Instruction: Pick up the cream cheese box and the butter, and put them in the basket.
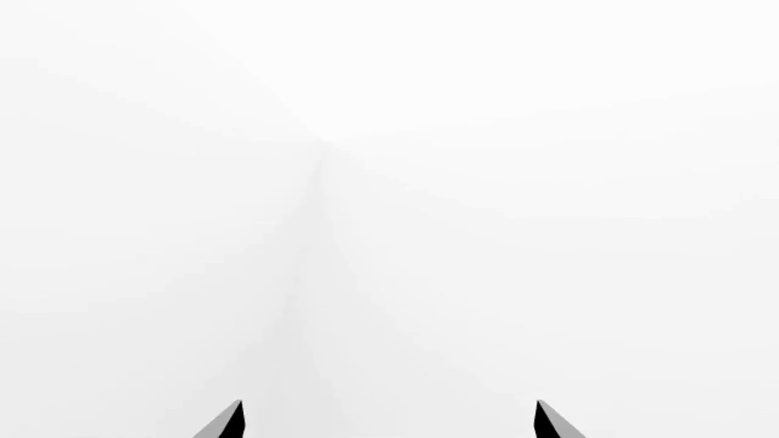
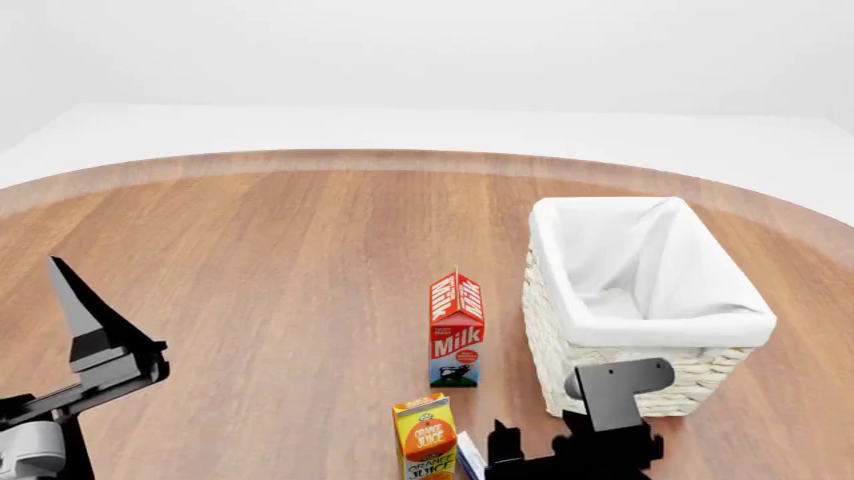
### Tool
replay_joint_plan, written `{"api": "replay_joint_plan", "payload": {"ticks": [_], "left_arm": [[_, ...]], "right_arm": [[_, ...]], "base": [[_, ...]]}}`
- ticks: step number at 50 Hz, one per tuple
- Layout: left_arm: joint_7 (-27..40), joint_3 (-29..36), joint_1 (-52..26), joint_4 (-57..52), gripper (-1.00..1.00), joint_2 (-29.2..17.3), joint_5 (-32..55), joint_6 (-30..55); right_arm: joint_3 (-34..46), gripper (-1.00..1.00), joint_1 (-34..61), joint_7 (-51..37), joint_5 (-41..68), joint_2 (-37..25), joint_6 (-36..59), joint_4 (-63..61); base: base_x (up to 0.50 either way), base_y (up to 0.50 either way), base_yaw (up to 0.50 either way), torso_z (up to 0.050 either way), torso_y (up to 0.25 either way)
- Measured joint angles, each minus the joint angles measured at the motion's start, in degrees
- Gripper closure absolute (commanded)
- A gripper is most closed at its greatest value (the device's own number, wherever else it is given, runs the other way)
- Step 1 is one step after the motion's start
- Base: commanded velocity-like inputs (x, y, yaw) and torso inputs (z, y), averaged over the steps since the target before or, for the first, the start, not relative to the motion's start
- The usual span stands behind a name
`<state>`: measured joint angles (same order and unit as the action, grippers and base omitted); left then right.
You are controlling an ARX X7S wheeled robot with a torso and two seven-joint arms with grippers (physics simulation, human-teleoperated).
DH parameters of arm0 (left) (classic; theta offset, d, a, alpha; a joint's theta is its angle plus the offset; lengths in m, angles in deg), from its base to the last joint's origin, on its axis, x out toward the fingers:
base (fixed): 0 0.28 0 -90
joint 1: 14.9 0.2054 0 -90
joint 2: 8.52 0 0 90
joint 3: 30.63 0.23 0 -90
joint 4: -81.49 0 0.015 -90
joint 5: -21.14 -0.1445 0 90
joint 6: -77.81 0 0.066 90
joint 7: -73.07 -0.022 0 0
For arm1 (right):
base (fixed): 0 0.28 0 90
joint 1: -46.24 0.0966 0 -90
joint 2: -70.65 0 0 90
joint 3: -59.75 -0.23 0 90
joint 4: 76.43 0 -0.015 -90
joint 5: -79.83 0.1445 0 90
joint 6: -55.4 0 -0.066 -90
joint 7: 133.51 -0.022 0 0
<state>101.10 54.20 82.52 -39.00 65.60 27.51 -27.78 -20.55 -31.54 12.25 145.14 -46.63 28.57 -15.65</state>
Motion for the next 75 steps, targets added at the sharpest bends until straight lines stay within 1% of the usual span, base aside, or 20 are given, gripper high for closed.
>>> {"api": "replay_joint_plan", "payload": {"ticks": [36,75], "left_arm": [[0.7,0.8,0.0,0.5,-1.00,-0.7,0.2,-0.4],[1.4,1.5,-0.1,0.8,-1.00,-1.5,0.9,-0.4]], "right_arm": [[4.3,-1.00,-2.4,3.2,-5.4,-0.8,-3.4,3.4],[13.0,-1.00,-0.6,6.8,-12.9,-0.6,-5.9,7.6]], "base": [[0.00,0.00,0.00,0.000,0.000],[0.00,0.00,0.00,0.000,0.000]]}}
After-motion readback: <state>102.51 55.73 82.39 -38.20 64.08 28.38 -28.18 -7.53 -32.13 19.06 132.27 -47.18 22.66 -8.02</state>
